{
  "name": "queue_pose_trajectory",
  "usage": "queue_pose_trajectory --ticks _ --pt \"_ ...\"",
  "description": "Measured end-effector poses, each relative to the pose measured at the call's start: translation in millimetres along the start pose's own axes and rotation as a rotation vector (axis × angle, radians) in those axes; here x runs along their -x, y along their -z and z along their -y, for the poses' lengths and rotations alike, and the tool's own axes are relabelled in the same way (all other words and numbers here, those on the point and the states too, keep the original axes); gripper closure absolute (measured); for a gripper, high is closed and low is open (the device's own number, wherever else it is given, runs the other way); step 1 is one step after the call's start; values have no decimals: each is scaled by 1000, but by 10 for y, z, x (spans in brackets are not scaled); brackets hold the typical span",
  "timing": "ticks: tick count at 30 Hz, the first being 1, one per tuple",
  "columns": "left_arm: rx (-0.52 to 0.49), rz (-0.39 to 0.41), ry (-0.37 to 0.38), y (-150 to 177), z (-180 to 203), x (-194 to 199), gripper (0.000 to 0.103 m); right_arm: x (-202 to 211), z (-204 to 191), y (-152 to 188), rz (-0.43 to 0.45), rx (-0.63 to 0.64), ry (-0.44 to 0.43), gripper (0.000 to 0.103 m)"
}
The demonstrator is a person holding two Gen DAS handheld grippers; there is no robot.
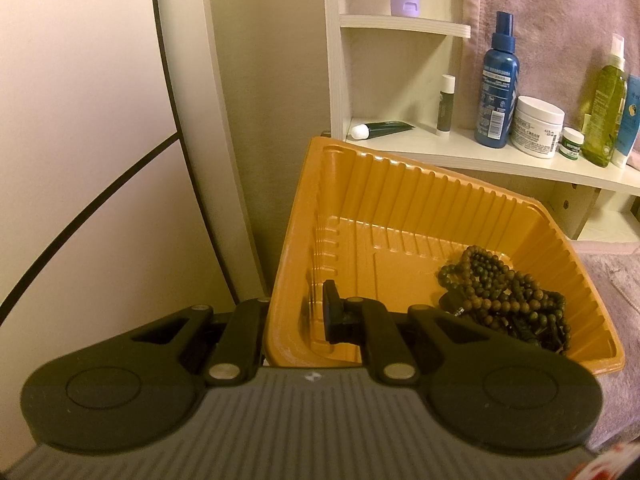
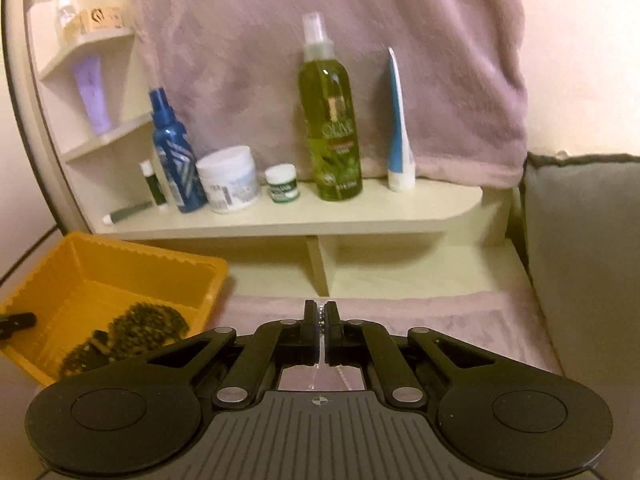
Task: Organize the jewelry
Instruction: 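Lift the pearl strand high with the right tool to free it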
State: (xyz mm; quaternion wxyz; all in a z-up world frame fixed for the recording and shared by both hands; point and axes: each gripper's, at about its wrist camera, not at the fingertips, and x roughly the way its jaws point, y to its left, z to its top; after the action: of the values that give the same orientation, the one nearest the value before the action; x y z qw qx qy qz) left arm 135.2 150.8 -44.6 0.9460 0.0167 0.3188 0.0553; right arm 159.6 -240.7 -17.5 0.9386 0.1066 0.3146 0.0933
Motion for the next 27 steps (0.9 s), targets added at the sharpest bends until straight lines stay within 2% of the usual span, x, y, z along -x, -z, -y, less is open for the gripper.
queue_pose_trajectory --ticks 12,21,27 --pt "6 11 11 -10 -18 22 93 301 -263 -337 89 33 -106 101" --pt "16 16 17 -2 -29 23 93 420 -618 -637 149 38 -249 101" --pt "21 19 22 -7 -33 23 93 395 -1003 -833 187 71 -375 101"
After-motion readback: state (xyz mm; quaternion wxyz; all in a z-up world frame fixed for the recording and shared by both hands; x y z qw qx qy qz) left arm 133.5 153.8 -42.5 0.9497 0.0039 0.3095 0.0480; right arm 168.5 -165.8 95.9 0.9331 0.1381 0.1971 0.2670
